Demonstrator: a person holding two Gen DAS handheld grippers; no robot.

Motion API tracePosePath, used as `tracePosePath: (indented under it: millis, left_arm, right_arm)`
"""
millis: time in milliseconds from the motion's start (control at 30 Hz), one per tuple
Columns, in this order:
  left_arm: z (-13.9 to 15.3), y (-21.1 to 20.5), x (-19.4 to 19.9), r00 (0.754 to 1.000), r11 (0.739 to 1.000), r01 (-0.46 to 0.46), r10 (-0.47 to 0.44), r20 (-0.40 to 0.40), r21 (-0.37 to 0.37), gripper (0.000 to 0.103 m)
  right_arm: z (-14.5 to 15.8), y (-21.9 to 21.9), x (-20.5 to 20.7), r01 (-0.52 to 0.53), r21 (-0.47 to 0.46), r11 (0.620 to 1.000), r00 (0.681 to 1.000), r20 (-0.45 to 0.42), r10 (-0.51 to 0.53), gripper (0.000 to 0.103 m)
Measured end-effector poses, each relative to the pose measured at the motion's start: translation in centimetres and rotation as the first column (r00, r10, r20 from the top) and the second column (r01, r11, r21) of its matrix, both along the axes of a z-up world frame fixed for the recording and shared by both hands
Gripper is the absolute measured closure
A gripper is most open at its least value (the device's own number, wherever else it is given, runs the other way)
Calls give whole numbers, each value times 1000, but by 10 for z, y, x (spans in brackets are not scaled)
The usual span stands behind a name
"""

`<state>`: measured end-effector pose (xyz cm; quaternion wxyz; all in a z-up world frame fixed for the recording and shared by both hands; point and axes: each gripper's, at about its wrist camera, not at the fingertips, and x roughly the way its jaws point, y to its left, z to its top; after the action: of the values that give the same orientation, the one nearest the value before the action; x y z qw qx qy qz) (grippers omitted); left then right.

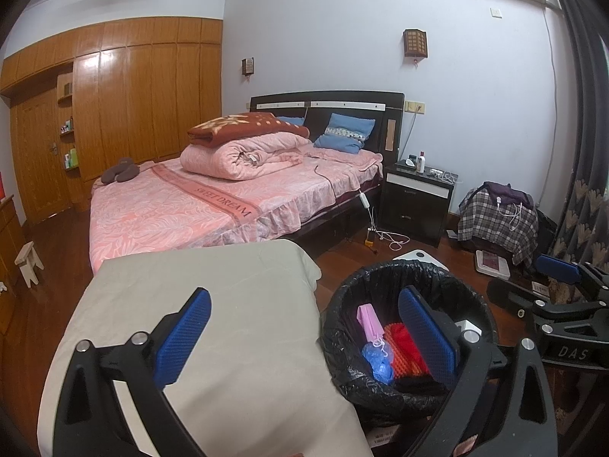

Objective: Collect trash

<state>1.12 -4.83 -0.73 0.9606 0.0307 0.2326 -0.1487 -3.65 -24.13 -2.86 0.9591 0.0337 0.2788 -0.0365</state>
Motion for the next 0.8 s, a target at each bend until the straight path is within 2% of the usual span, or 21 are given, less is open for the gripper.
tracePosePath:
  millis: [800]
  left_arm:
    - [-6,-1,0,1000,1000,-2,2,-6,2,6]
  right_arm:
    - [-1,7,-1,3,4,1000,1000,-3,-3,5]
